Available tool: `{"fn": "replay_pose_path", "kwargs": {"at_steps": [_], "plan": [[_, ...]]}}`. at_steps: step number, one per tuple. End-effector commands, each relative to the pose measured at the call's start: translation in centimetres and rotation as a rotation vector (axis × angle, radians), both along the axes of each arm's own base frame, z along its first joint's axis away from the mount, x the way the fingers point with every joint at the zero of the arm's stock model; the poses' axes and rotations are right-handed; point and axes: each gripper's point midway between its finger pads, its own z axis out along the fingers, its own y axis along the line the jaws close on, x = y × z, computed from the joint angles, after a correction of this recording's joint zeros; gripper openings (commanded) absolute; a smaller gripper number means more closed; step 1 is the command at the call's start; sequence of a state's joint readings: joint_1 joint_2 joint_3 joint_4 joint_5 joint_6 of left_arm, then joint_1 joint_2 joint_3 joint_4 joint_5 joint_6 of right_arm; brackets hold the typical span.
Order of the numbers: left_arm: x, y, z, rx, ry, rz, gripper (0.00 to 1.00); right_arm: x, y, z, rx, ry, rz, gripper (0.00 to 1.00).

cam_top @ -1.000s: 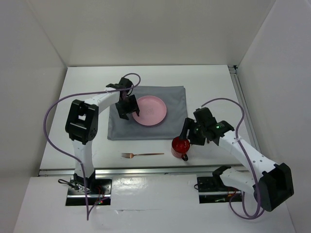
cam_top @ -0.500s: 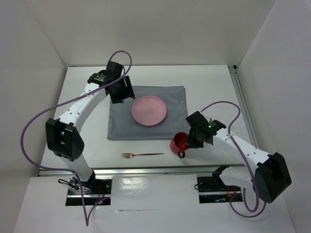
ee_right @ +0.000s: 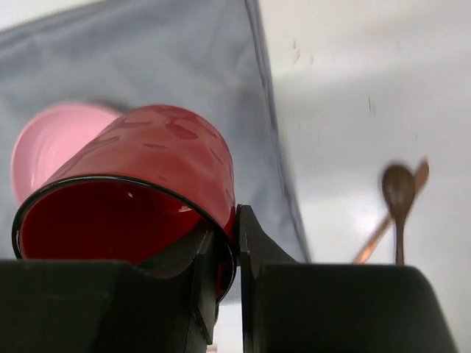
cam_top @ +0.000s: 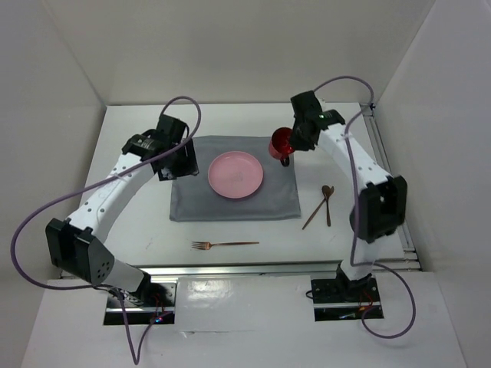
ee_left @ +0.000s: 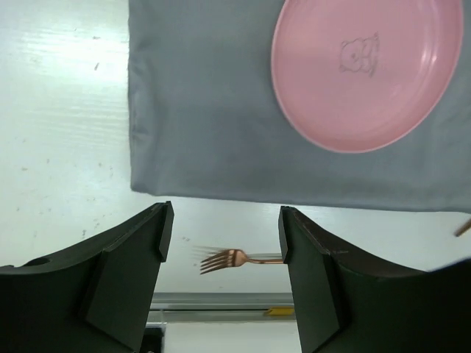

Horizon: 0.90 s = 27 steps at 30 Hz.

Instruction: Set the dinner table for one person

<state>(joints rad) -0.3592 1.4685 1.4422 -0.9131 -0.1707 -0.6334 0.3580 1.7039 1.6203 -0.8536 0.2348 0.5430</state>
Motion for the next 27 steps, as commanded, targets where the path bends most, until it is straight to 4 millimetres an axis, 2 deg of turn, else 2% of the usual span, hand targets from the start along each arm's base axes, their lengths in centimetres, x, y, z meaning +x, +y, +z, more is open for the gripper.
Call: {"fn": "replay_pose_path", "kwargs": {"at_steps": [1,2,3,4,5,7,8,13,14,16,19,21,25,27], "plan": [[-2.2,1.4,0.0,0.066,-0.005,0.015,0.76,6.5,0.3,3.9,0.001,-0.133,0.005,0.00],[-2.6,1.1,-0.5,0.066,0.010,0.014,0.76,8.0,0.5,1.5,-0.027,-0.089,-0.004,0.00],[-3.1,1.3,-0.7,0.063,0.019,0.024,0.76,8.7,0.7,1.2,-0.039,-0.077,0.005,0.00],[-3.4,1.4,-1.3,0.066,0.037,0.031,0.76,10.2,1.2,2.9,-0.022,-0.128,0.003,0.00],[-3.6,1.1,-1.0,0.062,0.028,0.018,0.76,11.1,1.2,0.7,-0.033,-0.085,0.010,0.00],[-4.0,1.2,-1.6,0.080,0.041,0.039,0.76,12.0,1.6,0.1,-0.027,-0.080,0.016,0.00],[-4.3,1.1,-1.8,0.091,0.045,0.030,0.76,12.6,1.8,-1.0,-0.031,-0.067,0.017,0.00],[-5.2,1.7,-2.0,0.099,0.042,0.073,0.76,13.0,1.1,-4.1,-0.037,-0.017,0.007,0.00],[-5.6,1.9,-2.0,0.096,0.038,0.074,0.76,12.7,1.2,-5.7,-0.038,0.013,0.013,0.00],[-5.9,2.0,-2.2,0.094,0.042,0.081,0.76,12.8,1.2,-6.5,-0.033,0.021,0.003,0.00],[-6.2,1.5,-2.0,0.067,0.046,0.057,0.76,12.6,1.2,-8.6,-0.034,0.063,-0.012,0.00],[-6.2,1.5,-2.0,0.072,0.046,0.050,0.76,12.6,1.2,-9.2,-0.037,0.074,-0.012,0.00],[-6.2,1.8,-2.6,0.094,0.069,0.054,0.76,12.4,1.2,-9.3,-0.035,0.082,-0.019,0.13],[-6.2,1.9,-2.5,0.102,0.065,0.058,0.76,12.9,0.9,-9.1,-0.028,0.063,-0.029,0.16]]}}
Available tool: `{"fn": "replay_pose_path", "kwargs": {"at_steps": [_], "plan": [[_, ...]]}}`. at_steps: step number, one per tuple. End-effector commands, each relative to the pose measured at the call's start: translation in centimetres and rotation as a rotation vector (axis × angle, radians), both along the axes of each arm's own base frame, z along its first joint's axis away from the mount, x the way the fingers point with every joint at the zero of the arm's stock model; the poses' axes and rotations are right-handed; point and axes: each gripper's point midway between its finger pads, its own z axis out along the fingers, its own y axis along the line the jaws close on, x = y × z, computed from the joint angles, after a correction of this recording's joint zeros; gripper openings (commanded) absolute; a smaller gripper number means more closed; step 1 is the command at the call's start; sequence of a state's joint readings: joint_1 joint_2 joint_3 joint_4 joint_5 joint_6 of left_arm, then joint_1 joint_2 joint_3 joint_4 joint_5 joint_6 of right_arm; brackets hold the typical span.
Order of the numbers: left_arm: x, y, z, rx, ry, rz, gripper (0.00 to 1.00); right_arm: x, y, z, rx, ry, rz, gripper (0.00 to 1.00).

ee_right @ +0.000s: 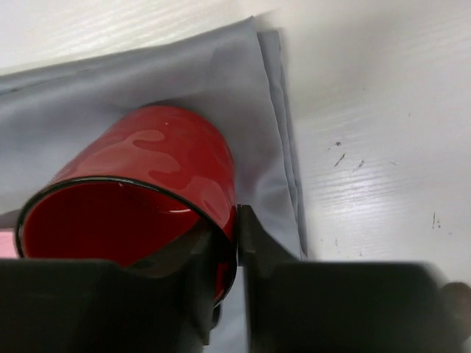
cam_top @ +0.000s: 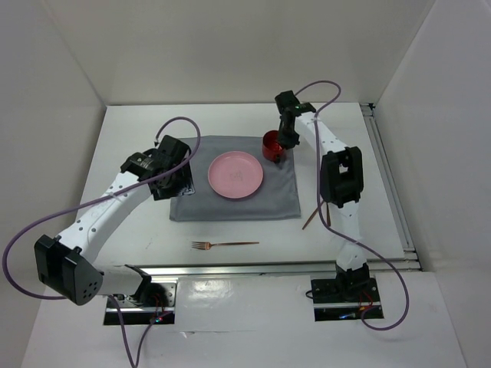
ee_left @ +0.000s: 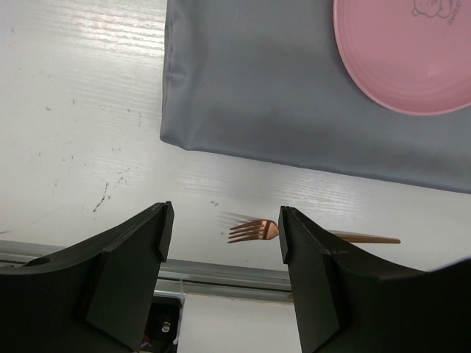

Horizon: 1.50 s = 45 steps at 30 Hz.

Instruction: Set the dinner table for one person

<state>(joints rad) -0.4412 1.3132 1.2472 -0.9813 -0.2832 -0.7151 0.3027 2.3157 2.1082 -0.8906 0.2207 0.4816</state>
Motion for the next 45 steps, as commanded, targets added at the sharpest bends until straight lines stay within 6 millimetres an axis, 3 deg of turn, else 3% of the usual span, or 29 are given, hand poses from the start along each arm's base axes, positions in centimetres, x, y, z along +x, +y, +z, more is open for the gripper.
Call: {"fn": "replay_pose_path", "kwargs": {"at_steps": [1,2,3,7,9,11,12,13,14,16,17,18,19,20,23,24,27,31,36,41,45], "plan": [[-0.2,0.3,0.0,0.012,0.003,0.015,0.76,2.3,-0.1,2.6,0.047,-0.104,-0.032,0.27],[-0.2,0.3,0.0,0.012,0.003,0.015,0.76,2.3,-0.3,3.1,0.057,-0.103,-0.035,0.27],[-0.2,0.3,0.0,0.012,0.003,0.015,0.76,2.5,-0.3,3.1,0.056,-0.101,-0.035,0.44],[-0.3,0.0,-0.3,0.009,0.021,-0.014,0.76,2.8,-1.0,6.9,0.066,-0.171,-0.031,0.74],[-0.1,-0.3,-0.2,0.002,0.025,-0.018,0.77,2.4,-1.9,10.0,0.075,-0.228,-0.035,0.77],[0.0,-0.3,-0.2,0.006,0.033,-0.018,0.77,1.0,-4.2,9.9,0.066,-0.209,-0.071,0.77],[0.2,-0.4,0.2,0.000,0.020,-0.018,0.77,0.1,-5.3,12.9,0.075,-0.274,-0.078,0.77],[0.0,-0.3,0.2,0.004,0.029,-0.018,0.77,-0.8,-6.3,13.2,0.074,-0.281,-0.094,0.77],[0.2,-0.6,0.6,0.007,0.012,-0.024,0.77,-3.1,-8.7,13.0,0.063,-0.282,-0.125,0.72],[0.6,-0.7,1.4,-0.003,-0.009,-0.024,0.77,-5.8,-10.7,11.9,0.074,-0.261,-0.155,0.67],[1.0,-0.9,2.1,-0.012,-0.028,-0.024,0.77,-8.8,-12.3,8.3,0.084,-0.170,-0.183,0.65],[1.1,-1.0,2.4,-0.016,-0.036,-0.024,0.77,-10.7,-13.1,8.8,0.084,-0.181,-0.199,0.64],[1.3,-1.0,2.8,-0.016,-0.046,-0.032,0.77,-12.2,-13.8,7.9,0.079,-0.157,-0.216,0.63],[1.4,-1.1,3.1,-0.020,-0.054,-0.032,0.77,-14.7,-14.1,5.0,0.101,-0.077,-0.234,0.63],[1.9,-1.6,3.3,-0.017,-0.057,-0.049,0.77,-17.3,-13.0,3.6,0.184,-0.048,-0.237,0.61],[2.1,-1.7,3.3,-0.011,-0.054,-0.057,0.77,-18.4,-12.6,1.9,0.198,-0.004,-0.231,0.60],[2.2,-2.0,2.7,-0.002,-0.036,-0.066,0.77,-20.3,-11.7,-0.5,0.245,0.070,-0.259,0.60],[1.9,-2.2,2.3,0.002,-0.026,-0.076,0.77,-20.9,-11.2,-2.9,0.253,0.124,-0.261,0.60],[2.0,-2.3,1.8,0.003,-0.024,-0.076,0.77,-21.6,-8.7,-4.9,0.248,0.190,-0.237,0.59],[1.9,-2.6,1.6,0.007,-0.016,-0.085,0.77,-22.3,-8.9,-7.4,0.178,0.262,-0.296,0.49],[1.8,-2.3,1.5,0.018,-0.011,-0.081,0.77,-21.9,-9.2,-7.9,0.146,0.266,-0.316,0.39]]}}
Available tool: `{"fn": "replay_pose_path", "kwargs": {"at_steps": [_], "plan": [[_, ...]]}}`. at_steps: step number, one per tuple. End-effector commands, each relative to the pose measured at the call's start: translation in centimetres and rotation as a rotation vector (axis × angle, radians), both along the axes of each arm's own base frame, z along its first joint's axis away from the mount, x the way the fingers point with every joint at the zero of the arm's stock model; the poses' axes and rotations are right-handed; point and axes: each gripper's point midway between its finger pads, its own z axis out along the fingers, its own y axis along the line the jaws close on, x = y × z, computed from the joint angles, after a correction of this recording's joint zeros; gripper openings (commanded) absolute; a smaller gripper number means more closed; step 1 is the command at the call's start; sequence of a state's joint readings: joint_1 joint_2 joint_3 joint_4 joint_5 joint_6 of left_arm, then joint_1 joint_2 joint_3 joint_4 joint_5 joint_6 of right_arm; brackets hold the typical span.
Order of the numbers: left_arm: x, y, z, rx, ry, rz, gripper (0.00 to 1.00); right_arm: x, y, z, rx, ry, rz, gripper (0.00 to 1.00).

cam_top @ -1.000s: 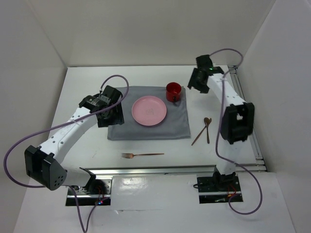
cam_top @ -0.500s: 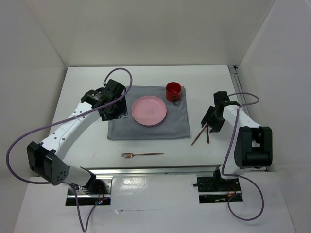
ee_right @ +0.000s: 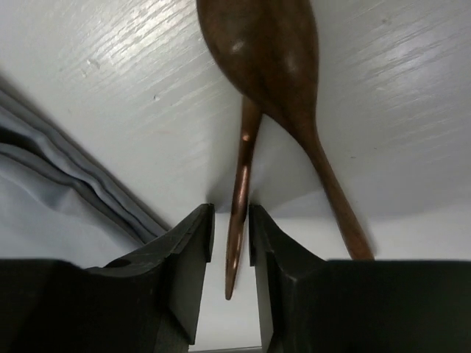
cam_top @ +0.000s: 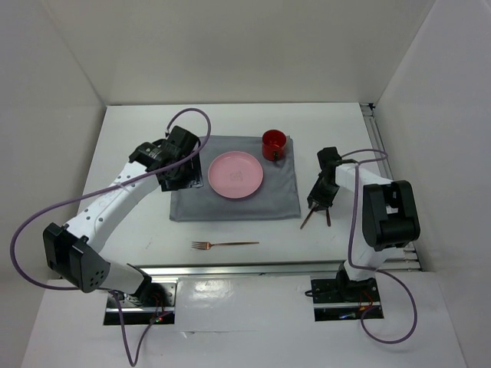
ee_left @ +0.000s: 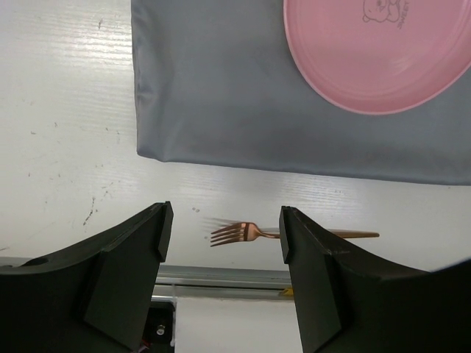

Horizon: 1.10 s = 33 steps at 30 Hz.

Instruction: Set the dinner table for one person

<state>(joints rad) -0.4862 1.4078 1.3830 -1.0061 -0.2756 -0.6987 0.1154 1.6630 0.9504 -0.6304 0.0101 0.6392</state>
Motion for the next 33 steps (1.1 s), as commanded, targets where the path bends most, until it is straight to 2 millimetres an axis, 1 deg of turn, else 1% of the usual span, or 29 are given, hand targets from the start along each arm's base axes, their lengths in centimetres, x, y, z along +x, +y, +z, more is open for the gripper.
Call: {"fn": "replay_pose_path", "kwargs": {"at_steps": [1,2,4,6,7,9,10,12,14,15,16,17,18,19,20,21,22,24,25,26,27,28,30,31,33], "plan": [[0.1,0.3,-0.1,0.031,-0.005,-0.014,0.77,0.2,-0.8,-1.6,-0.073,0.022,-0.040,0.36],[0.1,0.3,-0.1,0.031,-0.005,-0.014,0.77,0.3,-0.7,-1.6,-0.071,0.022,-0.049,0.35],[0.1,0.3,-0.1,0.031,-0.005,-0.014,0.77,0.7,-1.1,-1.4,-0.092,0.010,-0.054,0.21],[0.1,0.3,-0.1,0.031,-0.005,-0.014,0.77,0.5,-1.4,-1.4,-0.107,0.016,-0.056,0.07],[0.1,0.3,-0.1,0.031,-0.005,-0.014,0.77,0.9,-1.6,-1.2,-0.120,0.004,-0.060,0.00],[0.1,0.3,-0.1,0.031,-0.005,-0.014,0.77,1.5,-1.8,-0.2,-0.134,-0.012,-0.037,0.00],[0.1,0.3,-0.1,0.031,-0.005,-0.014,0.77,2.5,-1.7,1.1,-0.131,-0.047,-0.030,0.00],[-0.1,0.4,-0.2,0.035,0.003,-0.014,0.77,3.4,-1.9,3.0,-0.148,-0.094,0.017,0.00],[0.0,0.6,-0.2,0.042,0.000,-0.010,0.77,4.7,-2.1,5.6,-0.166,-0.165,0.055,0.00],[0.1,0.3,-0.1,0.035,-0.005,-0.022,0.77,5.1,-2.2,6.3,-0.170,-0.187,0.072,0.00],[0.2,0.3,0.2,0.031,-0.013,-0.022,0.77,5.8,-1.6,7.5,-0.147,-0.222,0.097,0.00],[0.2,0.1,0.1,0.023,-0.009,-0.027,0.77,6.3,-1.3,8.1,-0.134,-0.241,0.122,0.00],[0.2,0.1,0.1,0.023,-0.008,-0.027,0.77,6.0,-1.2,8.3,-0.131,-0.216,0.152,0.00],[0.3,-0.2,0.2,0.014,-0.004,-0.031,0.77,6.2,-0.7,8.9,-0.110,-0.224,0.173,0.00],[0.3,-0.2,0.2,0.014,-0.004,-0.032,0.77,6.8,-0.4,9.4,-0.098,-0.238,0.194,0.00],[0.3,-0.2,0.2,0.014,-0.004,-0.032,0.77,6.8,-0.2,9.6,-0.092,-0.239,0.219,0.00],[0.3,-0.2,0.2,0.014,-0.004,-0.032,0.77,6.6,0.8,9.7,-0.060,-0.239,0.260,0.00],[0.3,-0.2,0.2,0.014,-0.004,-0.032,0.77,7.1,1.6,10.3,-0.023,-0.279,0.294,0.00],[0.3,-0.2,0.2,0.014,-0.004,-0.032,0.77,7.0,2.0,10.5,-0.004,-0.295,0.312,0.00],[0.3,-0.2,0.2,0.014,-0.004,-0.032,0.77,6.5,3.0,10.4,0.050,-0.301,0.343,0.00],[0.3,-0.2,0.2,0.014,-0.004,-0.032,0.77,6.8,3.5,11.0,0.073,-0.339,0.363,0.00],[0.3,-0.2,0.2,0.009,-0.004,-0.024,0.77,6.4,3.8,10.8,0.089,-0.332,0.384,0.00],[0.3,-0.2,0.2,0.009,-0.004,-0.024,0.77,6.0,5.1,11.2,0.121,-0.341,0.419,0.00],[0.3,-0.2,0.2,0.009,-0.004,-0.024,0.77,5.7,5.3,11.1,0.119,-0.331,0.436,0.00],[0.3,-0.2,0.2,0.009,-0.004,-0.024,0.77,4.9,6.7,11.0,0.137,-0.317,0.477,0.00]]}}
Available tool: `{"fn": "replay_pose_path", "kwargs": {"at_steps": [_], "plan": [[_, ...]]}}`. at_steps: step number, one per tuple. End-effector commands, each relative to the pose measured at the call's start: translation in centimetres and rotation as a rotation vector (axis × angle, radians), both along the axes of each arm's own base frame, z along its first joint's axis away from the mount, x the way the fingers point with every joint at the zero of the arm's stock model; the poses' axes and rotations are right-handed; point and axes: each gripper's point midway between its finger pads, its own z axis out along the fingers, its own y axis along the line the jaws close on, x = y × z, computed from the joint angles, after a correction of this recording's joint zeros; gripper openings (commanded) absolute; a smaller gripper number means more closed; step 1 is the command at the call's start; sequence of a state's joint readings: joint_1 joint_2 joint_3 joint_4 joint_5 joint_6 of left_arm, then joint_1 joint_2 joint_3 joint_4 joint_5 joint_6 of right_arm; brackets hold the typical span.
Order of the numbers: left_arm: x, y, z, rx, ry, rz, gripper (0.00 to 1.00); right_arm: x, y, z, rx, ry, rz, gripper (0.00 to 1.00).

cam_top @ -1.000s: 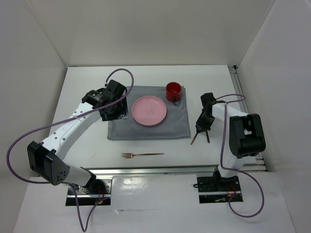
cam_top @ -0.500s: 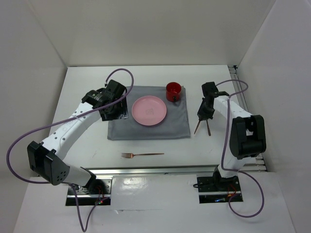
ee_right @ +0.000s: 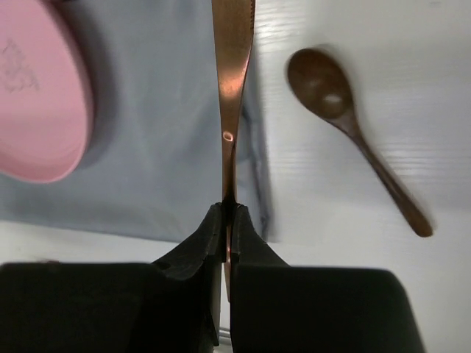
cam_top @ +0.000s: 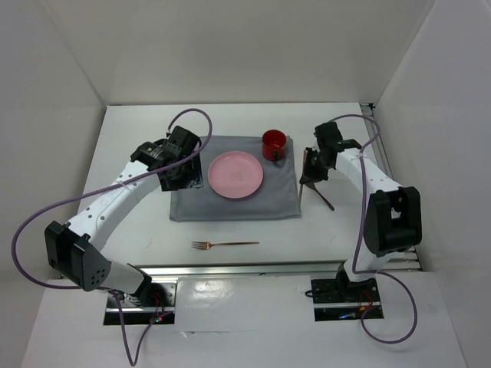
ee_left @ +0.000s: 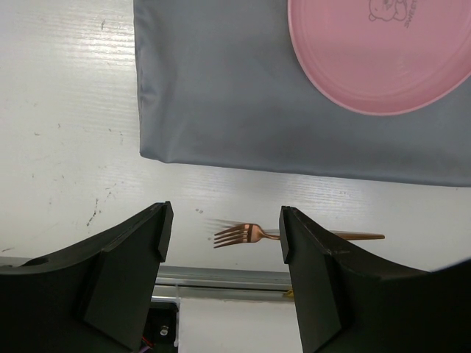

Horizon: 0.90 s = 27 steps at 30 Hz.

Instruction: Set the dinner table for one person

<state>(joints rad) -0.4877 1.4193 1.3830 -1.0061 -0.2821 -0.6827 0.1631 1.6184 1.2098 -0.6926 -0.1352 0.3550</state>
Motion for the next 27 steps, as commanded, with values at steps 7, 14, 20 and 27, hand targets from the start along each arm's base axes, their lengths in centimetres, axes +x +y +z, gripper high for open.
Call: {"fn": "replay_pose_path", "kwargs": {"at_steps": [7,14,20,27], "plan": [[0.3,-0.4,0.2,-0.004,-0.002,-0.011,0.77,-2.3,6.7,0.3,0.081,-0.001,0.211,0.00],[0.2,-0.1,0.1,0.009,0.001,-0.006,0.77,-2.4,7.5,-3.1,0.076,0.076,0.202,0.00],[0.0,0.0,0.1,0.008,0.009,0.002,0.77,-1.9,8.0,-4.6,0.087,0.101,0.199,0.00],[-0.1,0.2,-0.2,0.020,0.014,0.006,0.77,-0.2,8.8,-6.1,0.078,0.116,0.195,0.00]]}}
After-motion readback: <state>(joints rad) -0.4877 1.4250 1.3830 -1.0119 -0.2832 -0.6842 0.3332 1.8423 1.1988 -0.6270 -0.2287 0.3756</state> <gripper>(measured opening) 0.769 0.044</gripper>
